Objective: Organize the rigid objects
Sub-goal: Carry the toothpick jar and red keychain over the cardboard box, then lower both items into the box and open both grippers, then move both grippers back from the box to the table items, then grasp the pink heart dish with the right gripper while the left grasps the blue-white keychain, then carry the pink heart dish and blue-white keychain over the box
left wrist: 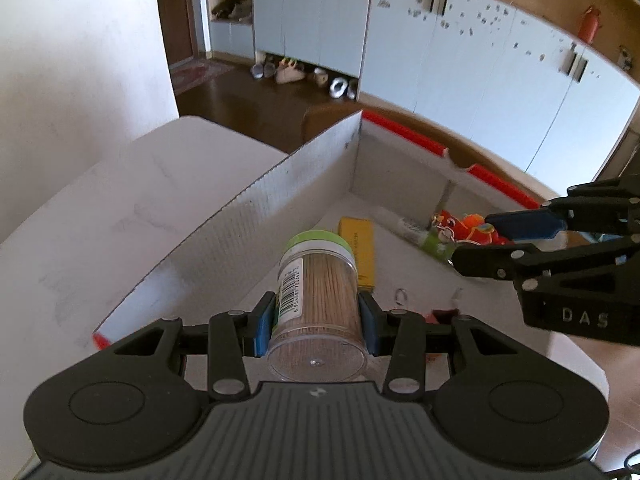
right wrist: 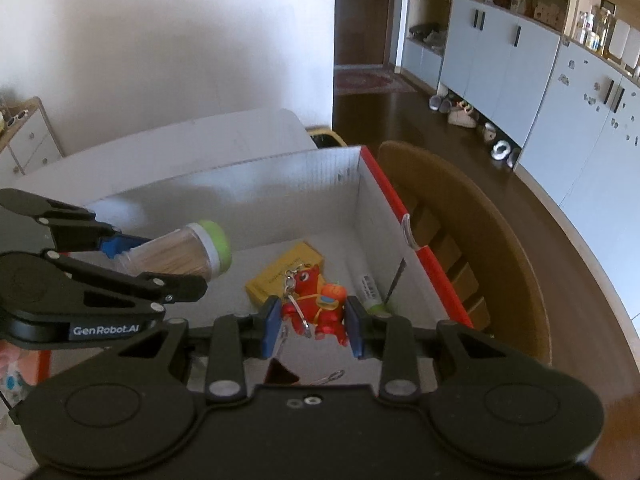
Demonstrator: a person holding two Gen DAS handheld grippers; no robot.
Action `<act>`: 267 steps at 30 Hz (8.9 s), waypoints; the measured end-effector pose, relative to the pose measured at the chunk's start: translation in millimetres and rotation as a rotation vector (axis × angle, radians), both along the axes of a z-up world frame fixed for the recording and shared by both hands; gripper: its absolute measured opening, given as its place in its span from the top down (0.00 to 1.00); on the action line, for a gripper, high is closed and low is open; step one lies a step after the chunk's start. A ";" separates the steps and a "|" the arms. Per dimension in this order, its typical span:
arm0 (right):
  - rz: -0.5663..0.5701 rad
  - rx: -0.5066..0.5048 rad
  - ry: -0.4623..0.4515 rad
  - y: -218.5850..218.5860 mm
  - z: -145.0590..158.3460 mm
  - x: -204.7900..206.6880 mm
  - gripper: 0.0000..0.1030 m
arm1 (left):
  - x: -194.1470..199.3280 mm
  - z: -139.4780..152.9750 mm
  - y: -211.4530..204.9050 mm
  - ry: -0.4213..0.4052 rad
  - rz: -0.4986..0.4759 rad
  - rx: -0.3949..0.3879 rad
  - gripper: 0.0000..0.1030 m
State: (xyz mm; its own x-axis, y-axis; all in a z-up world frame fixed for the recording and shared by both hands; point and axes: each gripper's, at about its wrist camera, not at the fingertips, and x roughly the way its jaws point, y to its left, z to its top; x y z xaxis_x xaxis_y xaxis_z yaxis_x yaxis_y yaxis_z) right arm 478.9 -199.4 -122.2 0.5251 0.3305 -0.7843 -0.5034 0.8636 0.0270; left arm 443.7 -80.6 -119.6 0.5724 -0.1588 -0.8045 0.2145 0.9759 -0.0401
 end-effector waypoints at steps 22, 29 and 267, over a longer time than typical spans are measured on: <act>0.022 -0.094 0.153 18.7 -41.4 21.5 0.68 | 57.2 -39.4 -13.1 0.203 -0.005 0.093 0.59; 0.018 -0.095 0.170 18.6 -41.2 15.0 0.67 | 62.0 -46.3 -18.0 0.254 -0.014 0.109 0.59; -0.031 0.067 -0.081 -12.5 52.4 -56.9 0.46 | -87.5 74.4 8.4 -0.218 0.010 -0.023 0.60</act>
